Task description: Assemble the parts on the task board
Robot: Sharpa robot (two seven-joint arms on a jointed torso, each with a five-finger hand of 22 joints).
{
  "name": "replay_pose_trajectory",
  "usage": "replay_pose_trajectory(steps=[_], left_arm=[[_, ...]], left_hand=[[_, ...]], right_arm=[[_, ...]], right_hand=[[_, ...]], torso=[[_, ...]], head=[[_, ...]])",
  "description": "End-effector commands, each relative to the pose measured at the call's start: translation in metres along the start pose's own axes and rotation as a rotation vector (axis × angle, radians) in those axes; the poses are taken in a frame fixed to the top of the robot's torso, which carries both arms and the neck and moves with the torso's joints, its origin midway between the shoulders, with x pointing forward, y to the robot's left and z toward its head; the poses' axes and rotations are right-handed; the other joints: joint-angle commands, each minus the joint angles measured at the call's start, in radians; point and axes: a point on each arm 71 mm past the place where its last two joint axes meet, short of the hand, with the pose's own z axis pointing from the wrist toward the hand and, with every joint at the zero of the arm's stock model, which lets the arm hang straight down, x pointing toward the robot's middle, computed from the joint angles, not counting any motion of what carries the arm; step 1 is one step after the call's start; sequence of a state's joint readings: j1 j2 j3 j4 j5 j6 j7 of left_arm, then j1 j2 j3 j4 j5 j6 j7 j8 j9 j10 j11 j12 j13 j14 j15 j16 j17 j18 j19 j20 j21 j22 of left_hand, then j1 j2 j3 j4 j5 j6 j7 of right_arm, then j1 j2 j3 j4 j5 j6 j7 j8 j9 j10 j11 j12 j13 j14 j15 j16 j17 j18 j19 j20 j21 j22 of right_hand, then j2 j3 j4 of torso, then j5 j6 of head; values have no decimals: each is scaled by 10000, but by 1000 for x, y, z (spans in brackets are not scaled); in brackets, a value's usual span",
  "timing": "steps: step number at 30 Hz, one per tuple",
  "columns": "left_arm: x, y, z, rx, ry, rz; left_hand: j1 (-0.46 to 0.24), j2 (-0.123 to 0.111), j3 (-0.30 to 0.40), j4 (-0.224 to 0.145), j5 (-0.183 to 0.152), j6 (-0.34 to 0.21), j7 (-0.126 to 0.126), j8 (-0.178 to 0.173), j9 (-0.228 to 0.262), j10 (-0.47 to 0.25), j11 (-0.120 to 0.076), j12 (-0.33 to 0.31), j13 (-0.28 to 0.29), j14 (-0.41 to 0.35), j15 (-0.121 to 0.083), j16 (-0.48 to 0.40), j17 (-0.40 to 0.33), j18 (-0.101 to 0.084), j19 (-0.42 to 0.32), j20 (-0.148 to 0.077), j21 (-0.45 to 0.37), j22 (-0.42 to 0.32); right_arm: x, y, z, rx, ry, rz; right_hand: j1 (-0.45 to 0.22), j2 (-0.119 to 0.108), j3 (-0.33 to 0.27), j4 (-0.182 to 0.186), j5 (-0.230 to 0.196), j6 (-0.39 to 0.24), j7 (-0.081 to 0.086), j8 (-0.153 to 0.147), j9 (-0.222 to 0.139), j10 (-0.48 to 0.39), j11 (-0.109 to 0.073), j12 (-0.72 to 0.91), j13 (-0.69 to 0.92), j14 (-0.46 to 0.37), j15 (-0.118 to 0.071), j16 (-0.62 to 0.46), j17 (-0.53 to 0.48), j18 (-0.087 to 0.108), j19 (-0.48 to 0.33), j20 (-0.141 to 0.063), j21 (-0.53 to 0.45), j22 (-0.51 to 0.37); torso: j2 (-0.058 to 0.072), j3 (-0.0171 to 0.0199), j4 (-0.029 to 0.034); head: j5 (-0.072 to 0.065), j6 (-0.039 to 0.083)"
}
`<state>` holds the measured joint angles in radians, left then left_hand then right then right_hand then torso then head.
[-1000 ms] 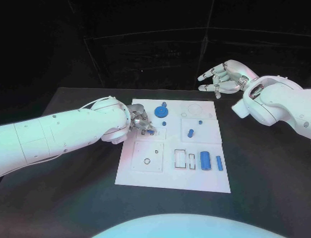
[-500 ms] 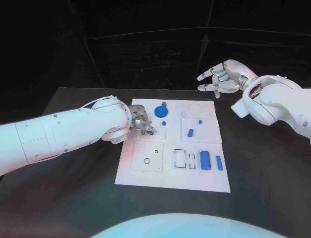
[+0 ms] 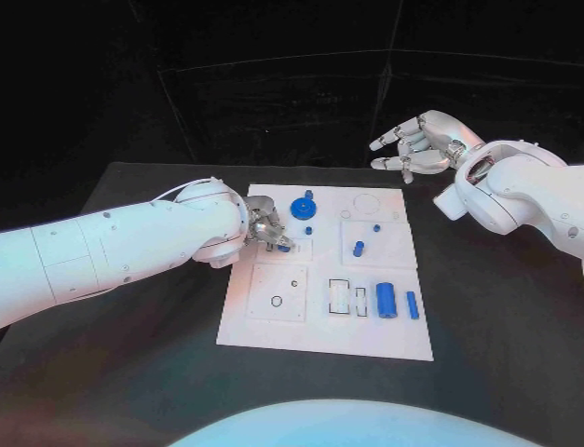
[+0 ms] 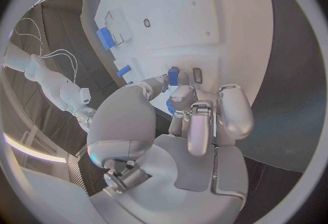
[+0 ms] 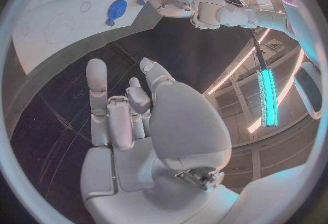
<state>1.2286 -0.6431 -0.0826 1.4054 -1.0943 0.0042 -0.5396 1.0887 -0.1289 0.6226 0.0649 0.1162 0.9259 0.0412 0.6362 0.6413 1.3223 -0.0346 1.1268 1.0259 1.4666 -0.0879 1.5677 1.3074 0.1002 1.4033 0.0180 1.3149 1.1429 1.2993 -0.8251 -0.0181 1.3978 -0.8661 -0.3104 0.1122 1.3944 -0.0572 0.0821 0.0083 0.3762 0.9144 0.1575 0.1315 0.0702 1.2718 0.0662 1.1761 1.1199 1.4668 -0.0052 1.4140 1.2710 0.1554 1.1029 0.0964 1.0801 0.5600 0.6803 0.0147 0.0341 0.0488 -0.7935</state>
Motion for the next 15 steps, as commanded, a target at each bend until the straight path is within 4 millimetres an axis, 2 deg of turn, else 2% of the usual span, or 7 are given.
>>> replay_pose_trajectory(steps=[1,15], left_arm=[[6,-2,1,-62,381,268],[2,-5,7,-176,449,371]], left_hand=[[-188,33,1279,-1243,18,14,-100,52,-9,104,-43,75,65,1042,-75,31,2634,-147,88,-9,74,63],[-618,83,641,-871,0,204,-191,69,-44,164,-116,230,209,1042,-144,31,2634,-174,143,-80,146,208]], right_arm=[[0,2,1,-178,49,-13],[1,3,2,-150,130,-2]], right_hand=[[-70,66,52,5,56,-19,2,34,-14,-30,-1,2,-9,405,-65,-63,17,181,31,-20,-52,-1],[-104,63,51,20,62,-15,2,38,-14,-38,1,-7,-27,401,-64,-78,-8,183,29,-20,-60,-14]], torso=[[6,-1,-10],[4,-5,-5]], head=[[-14,-16],[-90,-43]])
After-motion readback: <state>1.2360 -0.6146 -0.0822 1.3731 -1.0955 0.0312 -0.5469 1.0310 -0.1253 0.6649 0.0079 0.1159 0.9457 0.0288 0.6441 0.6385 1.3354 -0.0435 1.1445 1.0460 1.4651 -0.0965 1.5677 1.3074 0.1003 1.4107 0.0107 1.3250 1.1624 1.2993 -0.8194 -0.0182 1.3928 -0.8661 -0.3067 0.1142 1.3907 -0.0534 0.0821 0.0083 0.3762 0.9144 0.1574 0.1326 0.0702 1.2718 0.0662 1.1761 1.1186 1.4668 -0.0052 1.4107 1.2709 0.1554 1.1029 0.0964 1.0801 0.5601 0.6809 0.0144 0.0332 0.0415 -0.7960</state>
